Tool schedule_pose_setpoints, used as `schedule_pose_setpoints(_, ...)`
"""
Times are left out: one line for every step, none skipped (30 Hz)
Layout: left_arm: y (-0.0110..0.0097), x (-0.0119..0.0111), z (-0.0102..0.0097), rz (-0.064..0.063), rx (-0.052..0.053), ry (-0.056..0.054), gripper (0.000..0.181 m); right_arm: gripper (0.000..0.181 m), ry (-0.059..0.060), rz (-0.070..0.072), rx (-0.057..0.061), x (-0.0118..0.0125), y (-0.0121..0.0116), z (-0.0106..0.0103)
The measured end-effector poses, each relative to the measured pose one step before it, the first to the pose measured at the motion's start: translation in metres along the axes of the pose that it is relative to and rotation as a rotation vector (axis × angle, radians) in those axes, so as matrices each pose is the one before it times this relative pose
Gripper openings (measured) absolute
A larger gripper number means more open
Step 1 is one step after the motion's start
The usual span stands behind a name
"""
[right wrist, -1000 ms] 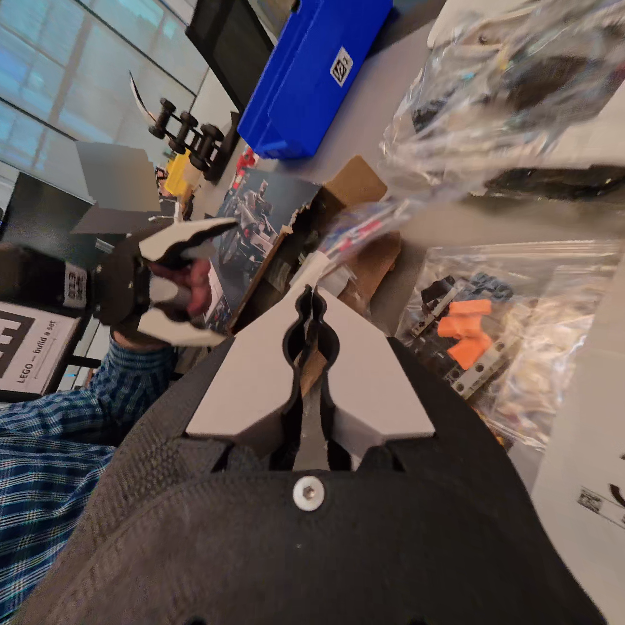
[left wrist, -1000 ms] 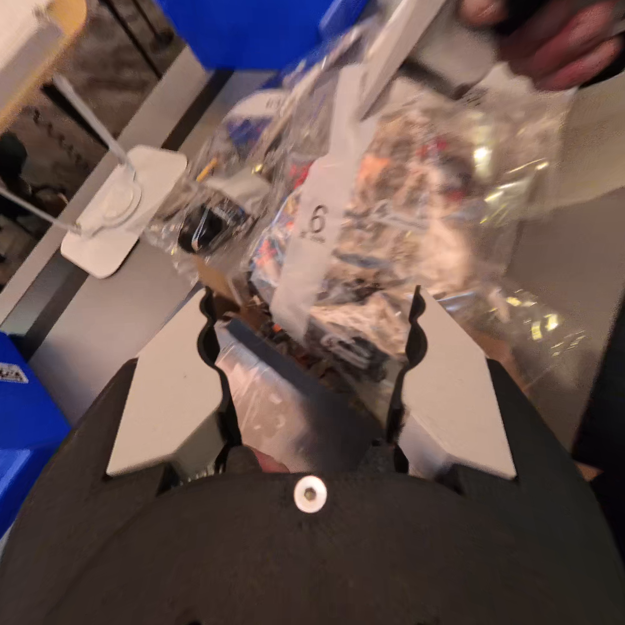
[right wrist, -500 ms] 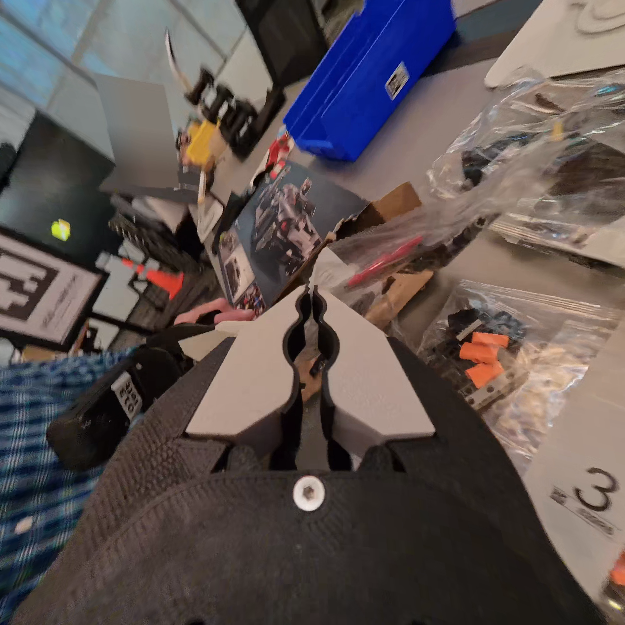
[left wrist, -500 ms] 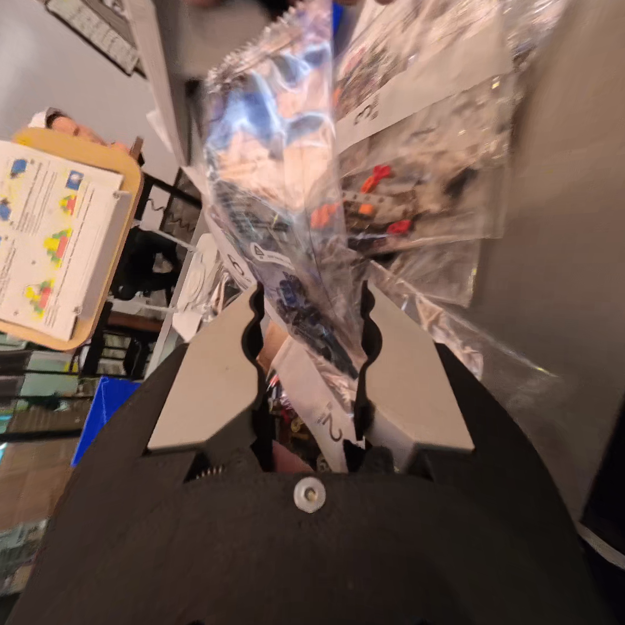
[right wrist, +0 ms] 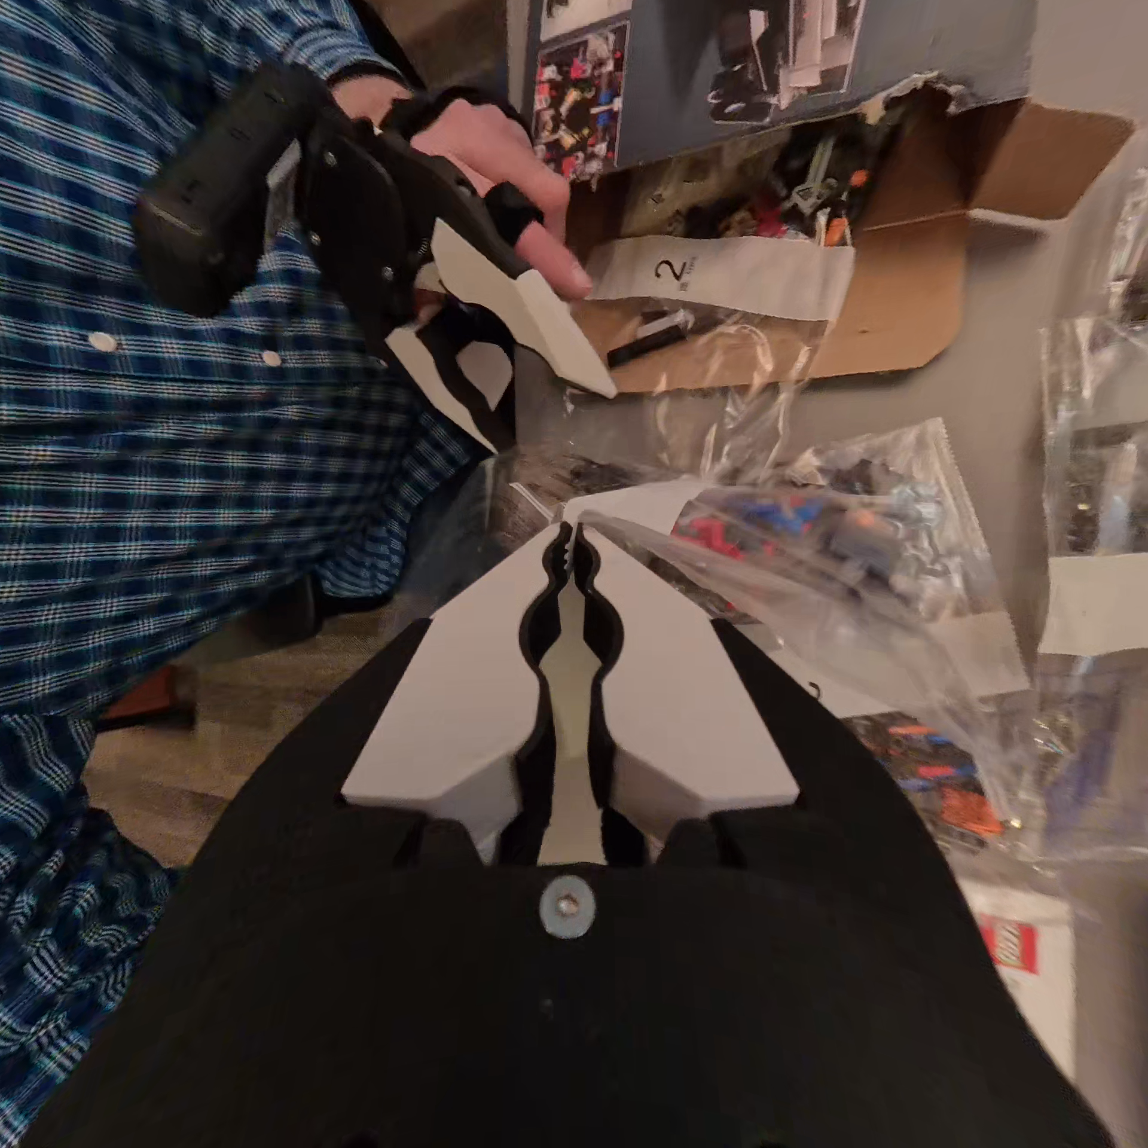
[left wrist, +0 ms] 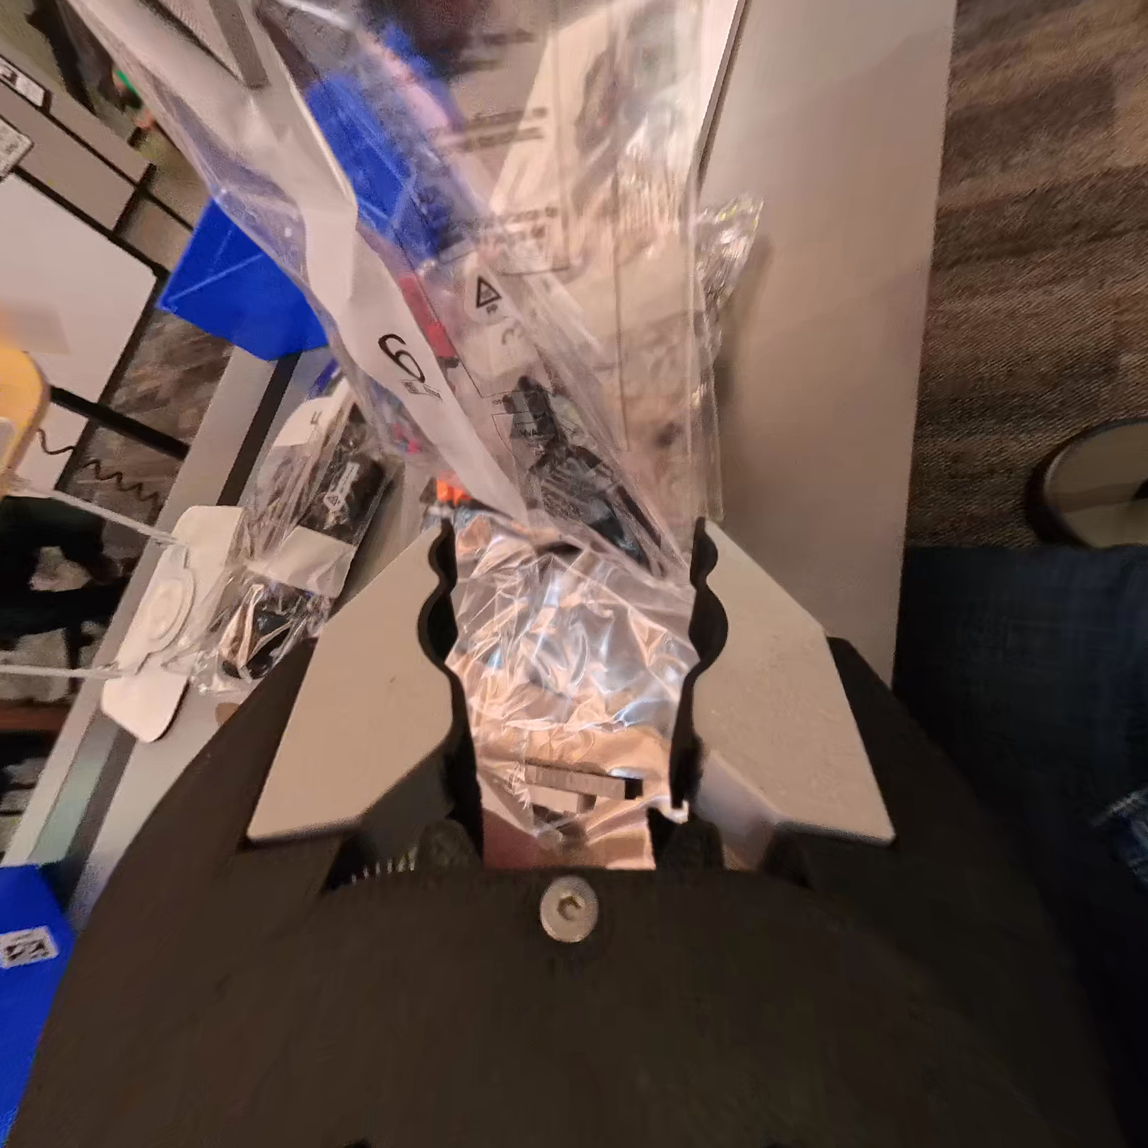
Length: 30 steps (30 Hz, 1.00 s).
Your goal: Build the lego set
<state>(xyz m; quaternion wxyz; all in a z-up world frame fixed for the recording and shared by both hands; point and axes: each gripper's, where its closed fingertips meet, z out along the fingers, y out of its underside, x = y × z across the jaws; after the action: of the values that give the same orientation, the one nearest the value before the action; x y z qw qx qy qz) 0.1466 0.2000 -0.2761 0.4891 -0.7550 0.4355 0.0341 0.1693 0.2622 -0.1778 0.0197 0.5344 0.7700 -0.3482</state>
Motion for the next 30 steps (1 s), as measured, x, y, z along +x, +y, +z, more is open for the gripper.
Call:
schedule_pose_setpoints(-0.00428,0.00118,-0.00001,-0.0103,0.0168,0.0160,0.074,0.000,0.0015,-0.0259,-0.0344,-0.00108,0.00009,-0.00201)
schedule_pose_setpoints(-0.00434,0.00358,0.00060,0.0000,0.0153,0.0223,0.074,0.000,-0.0128,-0.0528,-0.0357,-0.00434,0.00116,-0.00149)
schedule_pose_setpoints(-0.00510,0.00256,0.00042,0.0028,0.0167,0.0120,0.073,0.000,-0.0077,-0.0255,-0.0206,-0.00207,-0.00094,-0.00221)
schedule_pose_setpoints(-0.00410,0.00065,0.00028,0.0012,0.0104,0.0025,0.073,0.000,0.0032,0.0007,-0.0220,0.00099,-0.00076,-0.00205)
schedule_pose_setpoints(-0.00275,0.00082,-0.00001,0.0052,0.0050,0.0133,0.074,0.000,0.0098,-0.0228,-0.0298,0.00046,0.00093,-0.00129)
schedule_pose_setpoints(-0.00164,-0.00445,-0.00093,0.0022,0.0043,-0.0063,0.077,0.000,0.0047,-0.0351,-0.0181,-0.00201,-0.00047,-0.00141)
schedule_pose_setpoints(-0.00114,-0.00630,-0.00164,-0.0004,0.0077,-0.0025,0.079,0.000,-0.0078,-0.0332,-0.0004,-0.00491,-0.00299,-0.00176)
schedule_pose_setpoints(-0.00095,-0.00350,-0.00196,-0.0186,0.0127,0.0312,0.084,0.000,-0.0135,-0.0318,-0.0010,-0.00653,-0.00278,-0.00210)
schedule_pose_setpoints(-0.00103,-0.00609,-0.00263,-0.0343,0.0112,0.0271,0.090,0.000,-0.0040,-0.0209,-0.0089,-0.00487,-0.00127,-0.00234)
schedule_pose_setpoints(-0.00173,-0.00607,-0.00348,-0.0304,0.0137,0.0335,0.096,0.000,0.0085,-0.0162,-0.0085,-0.00230,-0.00089,-0.00281)
schedule_pose_setpoints(-0.00230,-0.00376,-0.00416,-0.0300,0.0164,0.0533,0.101,0.000,0.0018,-0.0153,-0.0035,-0.00273,-0.00096,-0.00269)
schedule_pose_setpoints(-0.00420,-0.00360,-0.00545,-0.0282,0.0276,0.0576,0.104,0.000,0.0010,-0.0151,-0.0008,-0.00233,-0.00091,-0.00236)
schedule_pose_setpoints(-0.00548,-0.00820,-0.00636,-0.0230,0.0380,0.0264,0.105,0.000,0.0028,-0.0110,0.0033,-0.00161,-0.00142,-0.00214)
schedule_pose_setpoints(-0.00338,-0.00570,-0.00617,-0.0236,0.0225,0.0448,0.107,0.000,-0.0064,-0.0128,0.0002,-0.00348,-0.00095,-0.00110)
schedule_pose_setpoints(-0.00189,-0.00309,-0.00573,-0.0325,0.0089,0.0604,0.112,0.000,-0.0006,-0.0144,-0.0062,-0.00286,-0.00029,0.00000)
schedule_pose_setpoints(-0.00370,-0.00178,-0.00557,-0.0363,0.0212,0.0640,0.115,0.000,0.0052,-0.0069,-0.0096,-0.00145,-0.00015,0.00051)
schedule_pose_setpoints(-0.00559,-0.00616,-0.00528,-0.0251,0.0279,0.0255,0.114,0.000,-0.0064,-0.0062,-0.0094,-0.00289,-0.00012,0.00110)
schedule_pose_setpoints(-0.00679,-0.00808,-0.00405,-0.0041,0.0307,-0.0005,0.112,0.000,-0.0111,-0.0125,-0.0128,-0.00342,0.00042,0.00208)
schedule_pose_setpoints(-0.00478,-0.00230,-0.00220,-0.0026,0.0136,0.0273,0.113,0.000,0.0003,-0.0105,-0.0145,-0.00127,0.00058,0.00224)
schedule_pose_setpoints(-0.00315,-0.00199,-0.00112,-0.0112,0.0006,0.0277,0.115,0.000,-0.0009,-0.0045,-0.0046,-0.00074,-0.00088,0.00214)
schedule_pose_setpoints(-0.00509,-0.00826,-0.00033,-0.0012,0.0143,-0.0164,0.113,0.000,-0.0177,-0.0092,-0.0029,-0.00390,-0.00098,0.00251)
schedule_pose_setpoints(-0.00444,-0.00772,0.00185,0.0110,0.0128,-0.0183,0.111,0.000,-0.0091,-0.0130,-0.0050,-0.00295,-0.00093,0.00223)
schedule_pose_setpoints(-0.00300,-0.00468,0.00447,0.0020,0.0077,0.0013,0.111,0.000,0.0002,-0.0089,-0.0054,-0.00103,-0.00109,0.00168)
schedule_pose_setpoints(-0.00092,-0.00546,0.00631,-0.0075,-0.0039,-0.0047,0.113,0.000,0.0017,-0.0116,-0.0044,-0.00089,-0.00135,0.00129)
schedule_pose_setpoints(0.00082,0.00057,0.00696,0.0054,-0.0123,0.0209,0.116,0.000,-0.0008,-0.0100,-0.0048,-0.00098,-0.00115,0.00071)
schedule_pose_setpoints(0.00084,0.00115,0.00685,0.0098,-0.0090,0.0167,0.114,0.000,0.0026,-0.0055,-0.0029,-0.00015,-0.00138,0.00027)
schedule_pose_setpoints(-0.00008,-0.00094,0.00624,0.0069,0.0027,0.0050,0.112,0.000,-0.0008,-0.0112,-0.0095,-0.00098,-0.00019,0.00045)
schedule_pose_setpoints(0.00012,0.00388,0.00536,-0.0087,0.0072,0.0409,0.109,0.000,0.0075,-0.0126,-0.0160,0.00017,0.00093,0.00056)
schedule_pose_setpoints(0.00141,0.00663,0.00419,-0.0215,0.0021,0.0581,0.107,0.000,0.0065,0.0002,-0.0072,0.00088,-0.00012,-0.00043)
schedule_pose_setpoints(0.00242,0.00455,0.00294,-0.0075,-0.0017,0.0329,0.101,0.000,0.0070,0.0039,0.0025,0.00162,-0.00100,-0.00112)
